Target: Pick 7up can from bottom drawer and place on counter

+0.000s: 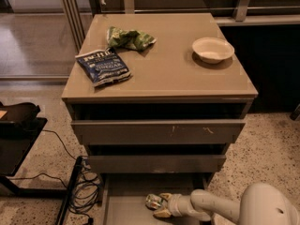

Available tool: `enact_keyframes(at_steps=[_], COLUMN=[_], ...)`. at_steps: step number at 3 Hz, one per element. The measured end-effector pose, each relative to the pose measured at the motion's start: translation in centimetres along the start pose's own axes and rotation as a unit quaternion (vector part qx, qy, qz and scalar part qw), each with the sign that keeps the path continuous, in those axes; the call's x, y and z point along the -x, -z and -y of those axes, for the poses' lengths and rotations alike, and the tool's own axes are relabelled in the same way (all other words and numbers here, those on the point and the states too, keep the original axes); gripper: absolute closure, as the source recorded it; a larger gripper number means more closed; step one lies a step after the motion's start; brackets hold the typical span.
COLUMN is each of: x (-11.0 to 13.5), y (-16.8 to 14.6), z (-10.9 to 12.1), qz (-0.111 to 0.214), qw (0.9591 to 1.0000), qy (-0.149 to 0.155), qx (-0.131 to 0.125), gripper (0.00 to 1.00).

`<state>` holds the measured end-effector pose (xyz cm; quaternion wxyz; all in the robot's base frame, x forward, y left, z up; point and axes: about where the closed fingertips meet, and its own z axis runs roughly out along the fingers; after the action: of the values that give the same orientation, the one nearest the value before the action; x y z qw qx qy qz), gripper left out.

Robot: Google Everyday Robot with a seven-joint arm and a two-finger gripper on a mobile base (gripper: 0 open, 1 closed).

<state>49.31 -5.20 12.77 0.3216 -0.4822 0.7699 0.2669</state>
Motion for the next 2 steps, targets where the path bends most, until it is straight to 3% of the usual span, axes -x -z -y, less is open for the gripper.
enact_keyframes(at_steps=[2], x=[0.00], y=[0.00], z=[0.00], qz=[0.000], qw=[1.0000], qy=[0.000], qx=[0.000], gripper=[0.88])
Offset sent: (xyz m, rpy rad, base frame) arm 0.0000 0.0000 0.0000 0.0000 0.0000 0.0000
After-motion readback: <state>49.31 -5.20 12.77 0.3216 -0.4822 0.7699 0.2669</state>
